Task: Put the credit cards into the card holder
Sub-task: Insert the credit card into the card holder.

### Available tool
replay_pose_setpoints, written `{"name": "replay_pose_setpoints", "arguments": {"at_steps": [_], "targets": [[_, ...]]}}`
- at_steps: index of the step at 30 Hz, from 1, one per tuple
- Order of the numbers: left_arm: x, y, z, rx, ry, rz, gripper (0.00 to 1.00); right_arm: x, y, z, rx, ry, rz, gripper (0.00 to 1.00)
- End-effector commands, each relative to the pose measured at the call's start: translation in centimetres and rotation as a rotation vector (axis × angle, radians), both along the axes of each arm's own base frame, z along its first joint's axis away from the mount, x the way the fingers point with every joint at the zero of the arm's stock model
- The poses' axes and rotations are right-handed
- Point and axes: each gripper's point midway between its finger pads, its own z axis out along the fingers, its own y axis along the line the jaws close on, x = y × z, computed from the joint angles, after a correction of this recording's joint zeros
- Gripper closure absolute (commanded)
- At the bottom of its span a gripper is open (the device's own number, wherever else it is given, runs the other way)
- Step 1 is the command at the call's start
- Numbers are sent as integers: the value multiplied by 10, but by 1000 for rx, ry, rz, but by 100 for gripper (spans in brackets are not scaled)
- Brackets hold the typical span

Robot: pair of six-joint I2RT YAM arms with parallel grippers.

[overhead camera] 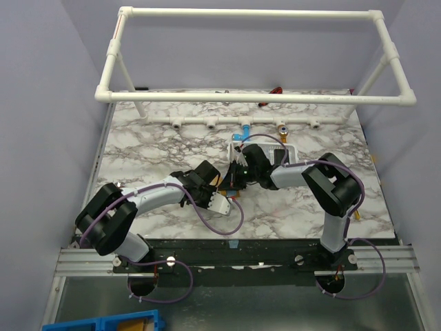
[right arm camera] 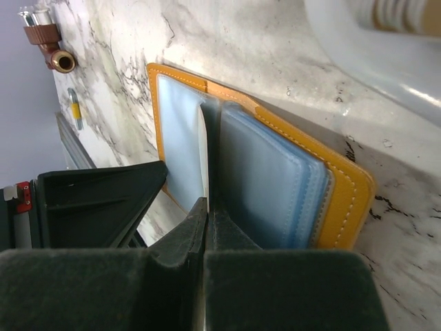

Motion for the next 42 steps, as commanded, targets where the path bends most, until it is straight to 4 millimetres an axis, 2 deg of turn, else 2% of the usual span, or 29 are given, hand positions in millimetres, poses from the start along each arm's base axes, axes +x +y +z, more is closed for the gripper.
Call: {"name": "replay_pose_setpoints", "arguments": {"at_steps": [1, 7, 17, 25, 27, 29, 31, 33, 40, 42], "targets": [[-6, 5, -14, 31, 53, -10, 83, -3, -10, -24, -61, 44, -56, 99], [-8, 2, -13, 15, 75, 1, 84, -2, -11, -30, -65, 64, -111, 99], [-11, 5, -17, 22, 80, 1, 86, -9, 3, -35, -43, 67, -135, 99], [-9, 1, -13, 3, 77, 26, 87, -23, 4, -57, -100, 97, -107, 99], [-9, 2, -12, 1, 76, 32, 87, -24, 0, -58, -133, 92, -104, 87], [-10, 3, -11, -3, 73, 36, 88, -22, -7, -54, -176, 70, -109, 69], [-11, 6, -11, -4, 71, 40, 88, -20, -14, -47, -209, 41, -118, 57], [-12, 10, -12, 2, 70, 41, 88, -19, -21, -42, -246, 18, -113, 52], [-13, 13, -14, -2, 70, 53, 89, -19, -39, -31, -326, -28, -119, 56], [-13, 13, -15, -1, 71, 57, 89, -17, -42, -28, -341, -40, -127, 62]]}}
